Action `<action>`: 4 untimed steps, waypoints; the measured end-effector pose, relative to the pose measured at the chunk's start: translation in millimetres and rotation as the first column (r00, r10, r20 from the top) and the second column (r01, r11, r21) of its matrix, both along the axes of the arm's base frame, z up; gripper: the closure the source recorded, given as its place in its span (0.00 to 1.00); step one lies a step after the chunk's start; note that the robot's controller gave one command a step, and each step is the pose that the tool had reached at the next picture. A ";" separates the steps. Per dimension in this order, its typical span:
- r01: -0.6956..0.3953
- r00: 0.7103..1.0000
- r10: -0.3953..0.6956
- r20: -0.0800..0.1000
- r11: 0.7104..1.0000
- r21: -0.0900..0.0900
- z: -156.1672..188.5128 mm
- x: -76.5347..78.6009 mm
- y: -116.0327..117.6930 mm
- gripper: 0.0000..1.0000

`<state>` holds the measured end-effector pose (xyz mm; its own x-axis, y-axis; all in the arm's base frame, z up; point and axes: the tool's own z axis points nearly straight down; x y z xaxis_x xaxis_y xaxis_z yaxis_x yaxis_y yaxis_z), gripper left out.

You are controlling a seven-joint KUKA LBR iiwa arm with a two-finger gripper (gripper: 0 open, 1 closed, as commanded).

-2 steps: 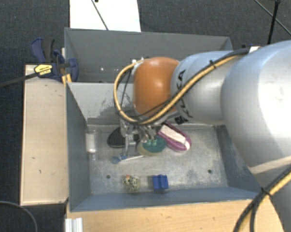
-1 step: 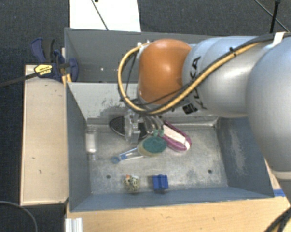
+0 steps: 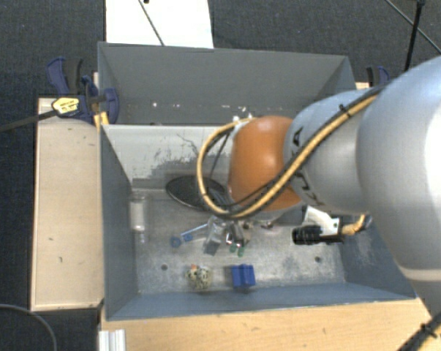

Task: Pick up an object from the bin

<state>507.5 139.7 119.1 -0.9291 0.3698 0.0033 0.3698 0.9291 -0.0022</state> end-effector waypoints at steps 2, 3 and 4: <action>-0.032 0.999 0.032 -0.004 0.999 -0.003 48.1 -18.6 -82.0 1.00; 0.330 0.944 -0.330 0.005 0.944 0.001 16.7 3.0 -69.8 1.00; -0.029 1.000 0.029 0.006 1.000 0.001 0.5 79.2 -54.7 1.00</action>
Offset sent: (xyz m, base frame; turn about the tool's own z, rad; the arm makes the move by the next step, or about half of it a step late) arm 0.0034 0.0006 0.1345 -0.0224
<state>586.7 85.0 119.5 -0.9394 0.3428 -0.0020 0.3428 0.9394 0.0008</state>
